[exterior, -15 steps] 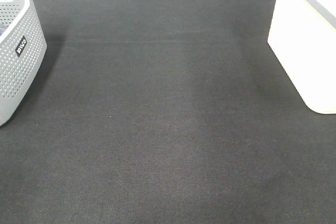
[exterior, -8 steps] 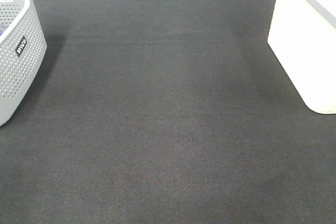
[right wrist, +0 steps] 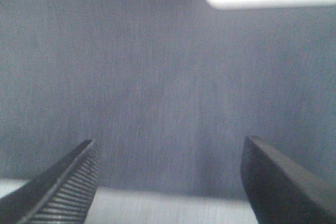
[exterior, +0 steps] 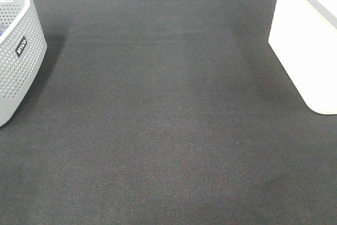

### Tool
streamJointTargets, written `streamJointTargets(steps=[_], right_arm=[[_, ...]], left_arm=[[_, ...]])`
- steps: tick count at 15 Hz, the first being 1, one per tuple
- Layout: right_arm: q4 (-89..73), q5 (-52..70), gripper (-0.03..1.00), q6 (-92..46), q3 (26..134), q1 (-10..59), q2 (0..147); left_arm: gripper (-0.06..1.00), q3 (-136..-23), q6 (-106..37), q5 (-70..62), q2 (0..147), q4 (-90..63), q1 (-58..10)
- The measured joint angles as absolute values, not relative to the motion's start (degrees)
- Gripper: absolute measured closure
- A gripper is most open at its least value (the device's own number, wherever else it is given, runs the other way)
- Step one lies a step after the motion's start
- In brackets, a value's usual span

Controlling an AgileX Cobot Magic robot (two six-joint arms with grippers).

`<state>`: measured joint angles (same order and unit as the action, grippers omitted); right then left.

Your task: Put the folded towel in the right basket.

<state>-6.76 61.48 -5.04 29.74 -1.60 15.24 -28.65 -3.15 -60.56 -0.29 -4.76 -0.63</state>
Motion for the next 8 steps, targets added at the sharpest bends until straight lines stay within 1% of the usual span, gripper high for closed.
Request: streamJointTargets(steps=[2,3,4,8], right_arm=[[-6.76,61.42,0.26,-5.61,29.11,-1.6,6.3],[-6.76,61.42,0.26,-5.61,29.11,-1.6,6.3],[-6.88,61.36,0.26,-5.79,29.11,-1.6,1.03],[-7.91,61.31,0.26,-6.65,28.99,-1.6,-0.34]], left_arm=[[0.07,-28.65,-3.15,-60.56,-0.29,-4.76,-0.63],[0.07,-28.65,-3.15,-60.56,-0.29,-4.76,-0.63],[0.07,-28.65,-3.15,-60.56,-0.29,-4.76,-0.63],[0.07,-28.65,-3.15,-60.56,-0.29,-4.76,-0.63]])
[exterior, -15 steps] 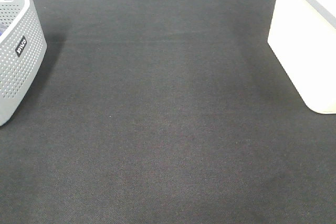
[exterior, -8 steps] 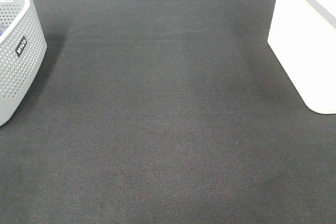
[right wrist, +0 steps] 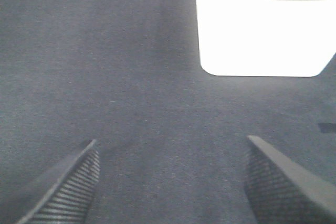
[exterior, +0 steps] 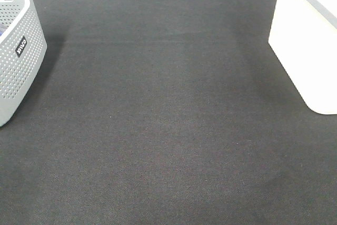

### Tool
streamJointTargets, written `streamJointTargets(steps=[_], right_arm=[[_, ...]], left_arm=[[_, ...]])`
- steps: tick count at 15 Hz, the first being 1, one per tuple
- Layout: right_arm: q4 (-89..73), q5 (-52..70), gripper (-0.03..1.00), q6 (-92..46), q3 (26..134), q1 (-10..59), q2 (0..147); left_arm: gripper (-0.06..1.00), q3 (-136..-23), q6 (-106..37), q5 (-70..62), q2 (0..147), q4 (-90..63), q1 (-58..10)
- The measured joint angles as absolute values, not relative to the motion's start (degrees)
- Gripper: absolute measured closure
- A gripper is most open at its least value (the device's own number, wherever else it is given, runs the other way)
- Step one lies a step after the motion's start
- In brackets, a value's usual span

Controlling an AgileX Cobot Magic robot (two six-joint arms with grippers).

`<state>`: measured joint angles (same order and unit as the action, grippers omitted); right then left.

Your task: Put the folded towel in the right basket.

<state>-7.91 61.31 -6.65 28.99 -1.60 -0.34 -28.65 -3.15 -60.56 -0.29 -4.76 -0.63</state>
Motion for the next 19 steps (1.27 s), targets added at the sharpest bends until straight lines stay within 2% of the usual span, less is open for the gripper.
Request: streamJointTargets(steps=[19], right_arm=[[-8.25,61.31,0.26,-6.7,28.99,-1.6,-0.34]], left_arm=[[0.07,-28.65,-3.15,-60.56,-0.29,-4.76,-0.63]])
